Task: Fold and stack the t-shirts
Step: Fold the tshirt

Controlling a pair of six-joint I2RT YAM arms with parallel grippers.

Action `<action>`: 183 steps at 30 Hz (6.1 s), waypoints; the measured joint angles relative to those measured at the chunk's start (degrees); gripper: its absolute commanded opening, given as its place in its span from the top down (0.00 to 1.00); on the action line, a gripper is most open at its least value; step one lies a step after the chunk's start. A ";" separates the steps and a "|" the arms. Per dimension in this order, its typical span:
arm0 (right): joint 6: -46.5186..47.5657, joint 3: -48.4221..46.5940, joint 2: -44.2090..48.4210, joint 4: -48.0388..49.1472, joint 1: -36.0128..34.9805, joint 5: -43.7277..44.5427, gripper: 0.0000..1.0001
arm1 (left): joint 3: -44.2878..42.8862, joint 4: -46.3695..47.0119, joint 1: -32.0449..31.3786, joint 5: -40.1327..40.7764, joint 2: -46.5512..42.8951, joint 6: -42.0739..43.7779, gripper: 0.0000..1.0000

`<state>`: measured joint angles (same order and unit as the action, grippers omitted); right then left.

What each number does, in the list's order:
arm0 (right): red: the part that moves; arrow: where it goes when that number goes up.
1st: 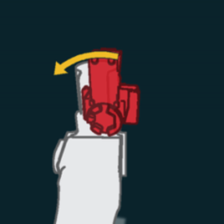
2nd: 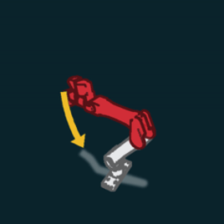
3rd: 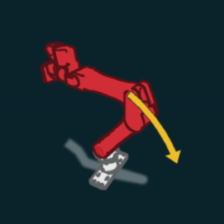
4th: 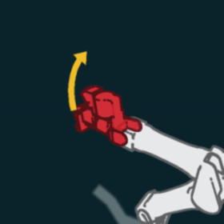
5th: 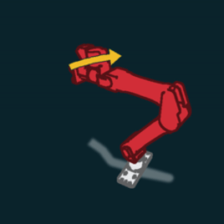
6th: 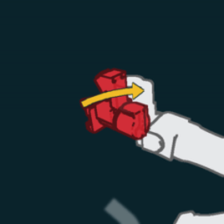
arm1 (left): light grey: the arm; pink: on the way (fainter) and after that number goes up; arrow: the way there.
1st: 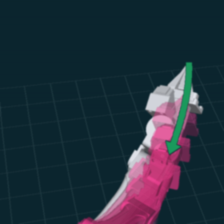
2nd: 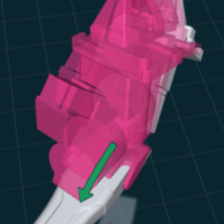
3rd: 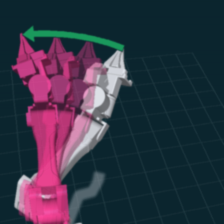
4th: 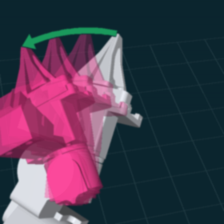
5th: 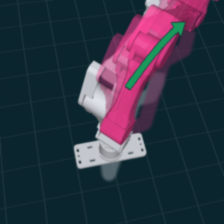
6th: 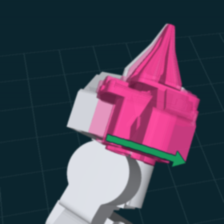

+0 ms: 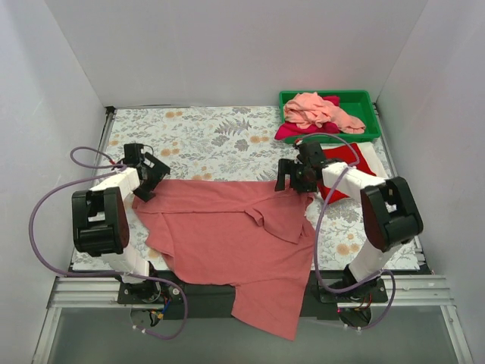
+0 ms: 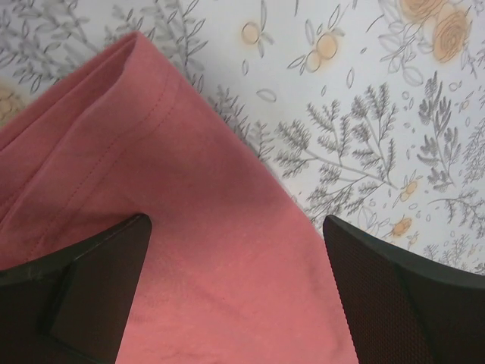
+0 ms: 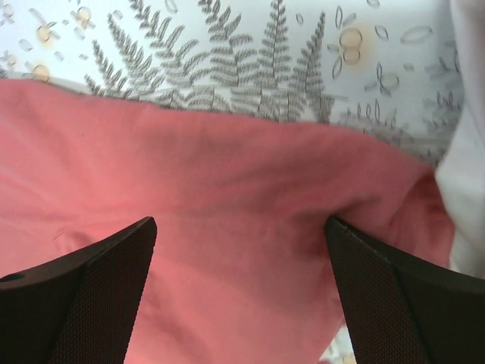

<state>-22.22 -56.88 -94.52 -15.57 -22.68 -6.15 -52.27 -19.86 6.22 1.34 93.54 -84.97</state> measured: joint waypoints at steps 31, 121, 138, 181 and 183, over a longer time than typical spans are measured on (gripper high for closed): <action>6.08 -12.83 -2.95 3.69 -2.69 10.95 0.03 | -5.99 -8.70 0.98 7.58 -7.45 0.83 0.02; -5.92 14.64 14.08 -12.79 -79.45 20.50 0.45 | 9.73 -36.11 6.23 32.28 -34.45 -29.05 1.00; -10.49 12.90 18.29 -17.38 -73.40 27.17 0.99 | 9.75 -33.18 6.27 29.40 -34.75 -27.61 1.00; 19.43 -15.67 9.90 -17.09 -19.41 20.63 0.99 | -6.47 -21.42 6.47 28.17 -9.73 -21.35 1.00; 20.24 -16.44 8.81 -16.76 -18.08 20.52 0.99 | -6.75 -21.44 6.51 28.28 -8.00 -21.40 1.00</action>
<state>-1.98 -73.32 -85.71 -32.34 -40.75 14.37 -59.02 -41.30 12.73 29.63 85.54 -106.37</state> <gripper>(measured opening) 0.028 0.018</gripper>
